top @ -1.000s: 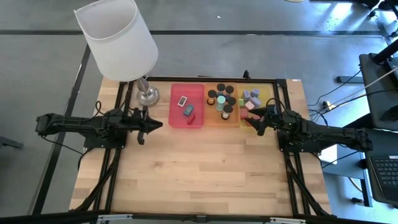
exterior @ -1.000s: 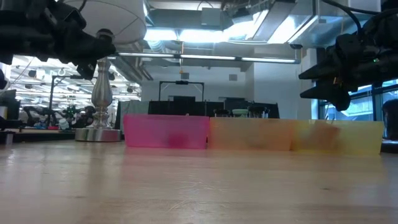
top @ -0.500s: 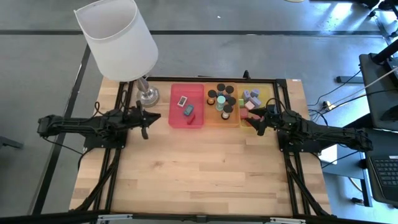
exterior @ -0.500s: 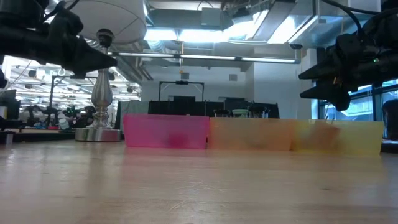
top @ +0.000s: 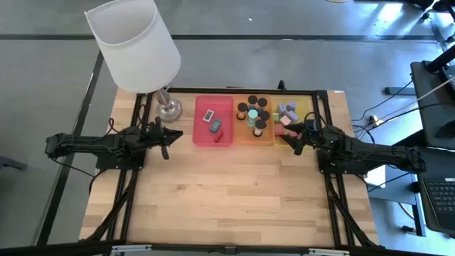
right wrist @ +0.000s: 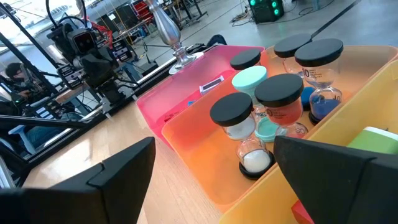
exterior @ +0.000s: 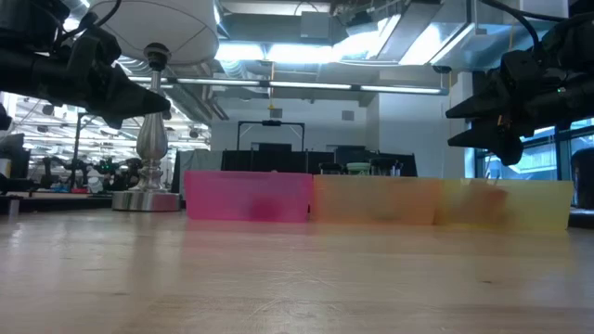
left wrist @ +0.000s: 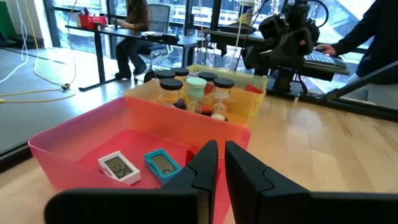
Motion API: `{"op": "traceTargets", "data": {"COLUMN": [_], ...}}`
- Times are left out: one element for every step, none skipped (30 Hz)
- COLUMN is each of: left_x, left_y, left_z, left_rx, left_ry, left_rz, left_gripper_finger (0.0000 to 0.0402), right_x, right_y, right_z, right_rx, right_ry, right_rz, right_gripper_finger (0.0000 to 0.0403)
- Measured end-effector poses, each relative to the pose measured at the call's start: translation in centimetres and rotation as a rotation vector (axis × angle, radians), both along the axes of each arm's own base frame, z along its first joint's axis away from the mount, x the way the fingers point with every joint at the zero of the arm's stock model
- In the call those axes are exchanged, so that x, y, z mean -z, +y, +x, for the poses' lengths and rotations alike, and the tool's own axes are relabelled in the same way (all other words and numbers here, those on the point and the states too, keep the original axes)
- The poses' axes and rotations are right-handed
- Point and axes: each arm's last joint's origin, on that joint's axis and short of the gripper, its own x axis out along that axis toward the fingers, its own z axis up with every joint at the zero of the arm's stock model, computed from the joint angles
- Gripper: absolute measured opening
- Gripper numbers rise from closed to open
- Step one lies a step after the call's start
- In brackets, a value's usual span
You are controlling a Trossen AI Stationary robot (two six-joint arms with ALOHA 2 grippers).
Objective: Pick & Place Office items
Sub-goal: Return to Home Position
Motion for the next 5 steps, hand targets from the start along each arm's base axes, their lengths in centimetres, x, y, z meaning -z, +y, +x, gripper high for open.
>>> {"op": "traceTargets", "data": {"left_x": [0.0, -0.01, 0.0, 0.0, 0.0], "left_y": [0.0, 0.0, 0.0, 0.0, 0.0], "left_z": [0.0, 0.0, 0.0, 0.0, 0.0], "left_rx": [0.0, 0.0, 0.0, 0.0, 0.0], "left_ry": [0.0, -0.001, -0.001, -0.001, -0.001], "left_rz": [-0.001, -0.002, -0.002, -0.002, -0.002], "left_gripper_finger": [0.0024, 0.0024, 0.0024, 0.0024, 0.0024], "right_x": [0.0, 0.0, 0.0, 0.0, 0.0], "right_y": [0.0, 0.0, 0.0, 0.0, 0.0], "right_z": [0.0, 0.0, 0.0, 0.0, 0.0], "right_rx": [0.0, -0.001, 0.0, 0.0, 0.0], "right_ry": [0.0, 0.0, 0.0, 0.0, 0.0], "right_rz": [0.0, 0.0, 0.0, 0.0, 0.0], "right_gripper_finger": [0.0331, 0.0331, 0.0331, 0.0331, 0.0331]}}
